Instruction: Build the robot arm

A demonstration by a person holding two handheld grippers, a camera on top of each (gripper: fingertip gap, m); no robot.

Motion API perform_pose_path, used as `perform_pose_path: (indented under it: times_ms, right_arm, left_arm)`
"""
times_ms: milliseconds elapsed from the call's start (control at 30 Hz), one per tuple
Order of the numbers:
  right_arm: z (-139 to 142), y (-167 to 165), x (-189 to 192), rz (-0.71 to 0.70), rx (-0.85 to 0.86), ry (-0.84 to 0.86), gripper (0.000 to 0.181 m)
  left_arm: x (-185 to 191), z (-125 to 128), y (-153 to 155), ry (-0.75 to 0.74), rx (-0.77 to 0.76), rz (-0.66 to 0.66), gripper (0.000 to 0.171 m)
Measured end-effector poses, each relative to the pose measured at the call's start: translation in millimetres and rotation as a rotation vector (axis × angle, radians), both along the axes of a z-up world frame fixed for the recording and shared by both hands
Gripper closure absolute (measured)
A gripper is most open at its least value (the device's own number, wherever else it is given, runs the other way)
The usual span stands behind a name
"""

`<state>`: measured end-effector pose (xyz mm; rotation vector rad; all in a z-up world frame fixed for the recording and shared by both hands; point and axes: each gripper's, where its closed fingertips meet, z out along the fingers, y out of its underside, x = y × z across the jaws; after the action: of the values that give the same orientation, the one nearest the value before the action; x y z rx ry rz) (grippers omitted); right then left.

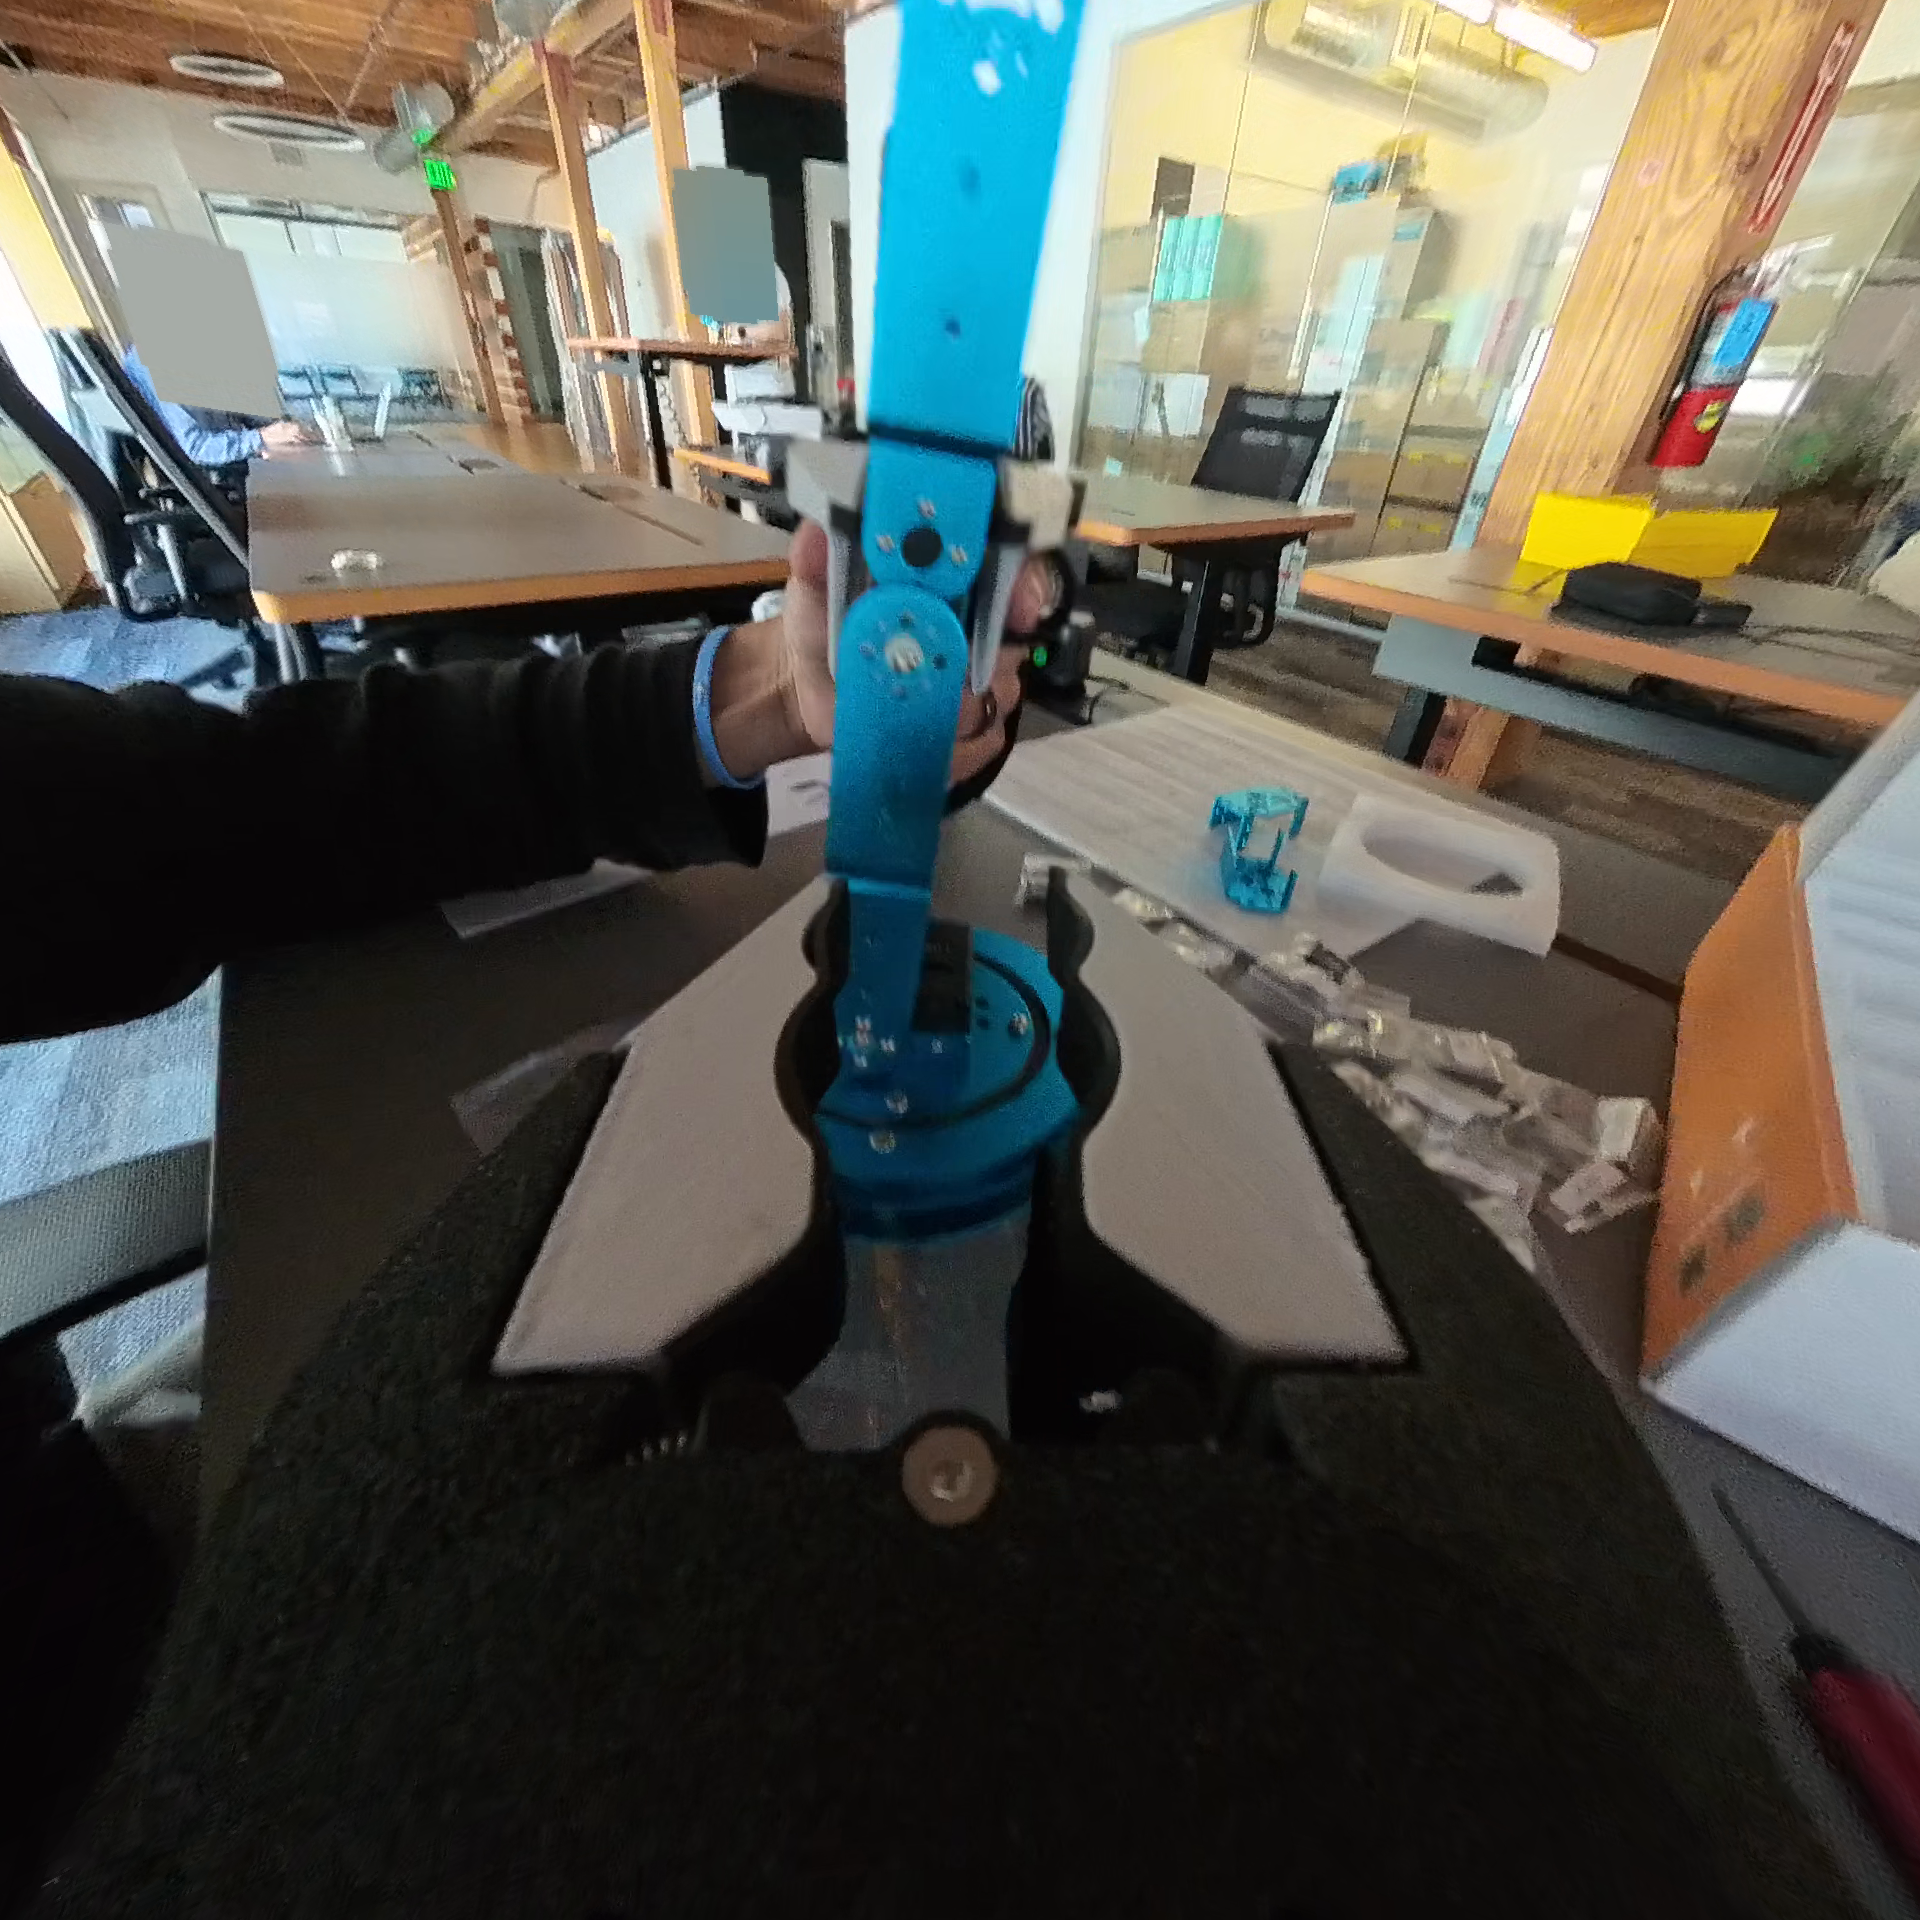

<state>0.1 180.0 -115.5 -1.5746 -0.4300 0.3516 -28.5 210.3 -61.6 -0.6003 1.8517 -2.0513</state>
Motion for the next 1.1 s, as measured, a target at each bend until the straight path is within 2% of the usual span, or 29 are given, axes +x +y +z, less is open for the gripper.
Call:
perform_pose_path:
  times_ms: [133, 333, 467, 567, 667, 833, 1000, 1100]
  right_arm:
    - [-12, -1, 14, 0.029, -0.029, 0.028, 0.146]
    - [-21, -1, -1, 0.156, -0.037, 0.137, 0.144]
    - [-21, 2, 13, 0.101, -0.038, 0.176, 0.150]
    - [-22, 3, 21, 0.094, -0.067, 0.251, 0.150]
    - [-21, 1, 24, 0.099, -0.066, 0.279, 0.150]
    - [-24, 1, 25, 0.091, -0.073, 0.268, 0.151]
    - [-27, 2, 22, 0.089, -0.077, 0.236, 0.152]
    - [-29, 2, 20, 0.096, -0.086, 0.231, 0.152]
  left_arm:
    - [3, 1, 2, -0.022, -0.031, 0.016, 0.149]
    - [1, 0, 1, 0.024, -0.007, 0.022, 0.149]
    - [-1, -3, 1, 0.027, 0.066, 0.049, 0.148]
    - [-4, -14, 3, 0.050, 0.168, 0.077, 0.145]
    - [-3, -15, 4, 0.044, 0.198, 0.101, 0.146]
    - [-4, -20, 5, 0.061, 0.231, 0.108, 0.141]
    - [-4, -16, 4, 0.040, 0.187, 0.088, 0.146]
    - [-5, -10, 4, 0.049, 0.166, 0.081, 0.140]
